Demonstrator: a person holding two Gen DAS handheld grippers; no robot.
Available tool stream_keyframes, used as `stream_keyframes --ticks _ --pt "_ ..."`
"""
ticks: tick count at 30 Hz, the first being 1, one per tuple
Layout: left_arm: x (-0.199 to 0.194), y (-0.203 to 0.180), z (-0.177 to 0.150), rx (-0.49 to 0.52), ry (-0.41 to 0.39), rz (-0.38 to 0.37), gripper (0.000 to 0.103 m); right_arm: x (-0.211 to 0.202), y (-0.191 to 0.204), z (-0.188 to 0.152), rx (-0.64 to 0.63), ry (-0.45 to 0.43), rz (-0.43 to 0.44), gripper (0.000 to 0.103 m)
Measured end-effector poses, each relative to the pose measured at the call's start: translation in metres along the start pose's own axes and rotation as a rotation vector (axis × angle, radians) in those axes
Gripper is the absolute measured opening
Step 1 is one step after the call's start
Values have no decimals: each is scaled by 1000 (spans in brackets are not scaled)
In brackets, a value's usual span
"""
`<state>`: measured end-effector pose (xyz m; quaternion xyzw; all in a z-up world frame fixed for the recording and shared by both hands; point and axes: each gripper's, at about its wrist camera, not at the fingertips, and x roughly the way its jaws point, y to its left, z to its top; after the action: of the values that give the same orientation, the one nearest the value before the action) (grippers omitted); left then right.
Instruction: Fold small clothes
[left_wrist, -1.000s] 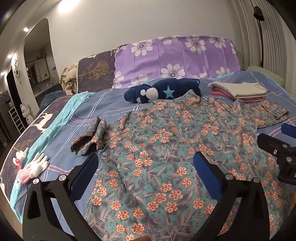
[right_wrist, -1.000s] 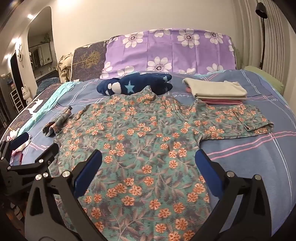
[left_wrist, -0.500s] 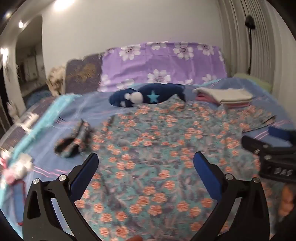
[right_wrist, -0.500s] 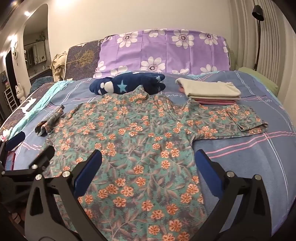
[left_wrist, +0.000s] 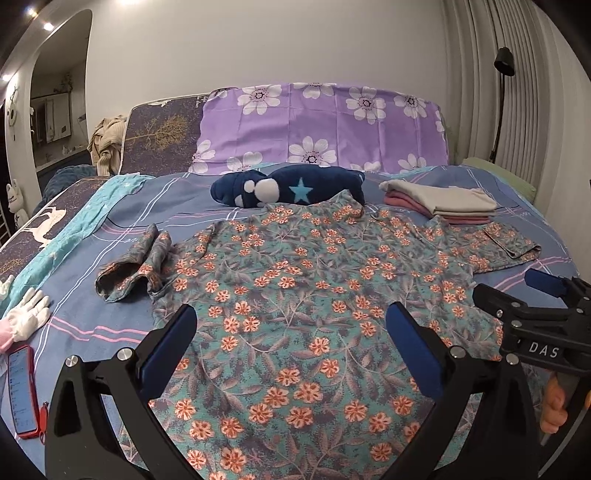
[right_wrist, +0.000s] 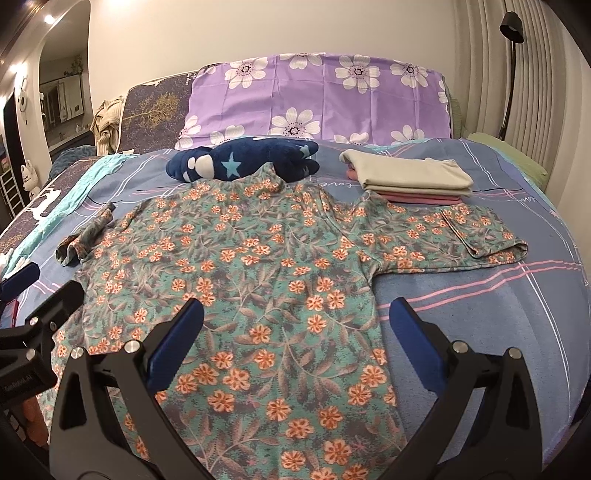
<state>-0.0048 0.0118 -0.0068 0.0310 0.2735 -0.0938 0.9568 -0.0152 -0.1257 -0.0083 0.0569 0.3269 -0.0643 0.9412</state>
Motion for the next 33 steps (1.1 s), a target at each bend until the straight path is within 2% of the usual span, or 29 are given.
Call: stream_keyframes --ticks 10,18,24,28,33 --pt "0 -1 -3 9 2 -19 102 1 -2 -2 -28 -49 -38 101" --pt "6 2 -5 8 22 -14 102 8 -7 -3 -5 -41 -28 101" --pt "8 6 -6 7 33 -17 102 16 -3 -4 -23 -11 -40 101" --pt "10 8 -7 4 43 -21 102 20 0 -6 -25 16 15 101" --pt "12 11 -8 -4 53 -28 102 23 4 -6 -34 41 24 101"
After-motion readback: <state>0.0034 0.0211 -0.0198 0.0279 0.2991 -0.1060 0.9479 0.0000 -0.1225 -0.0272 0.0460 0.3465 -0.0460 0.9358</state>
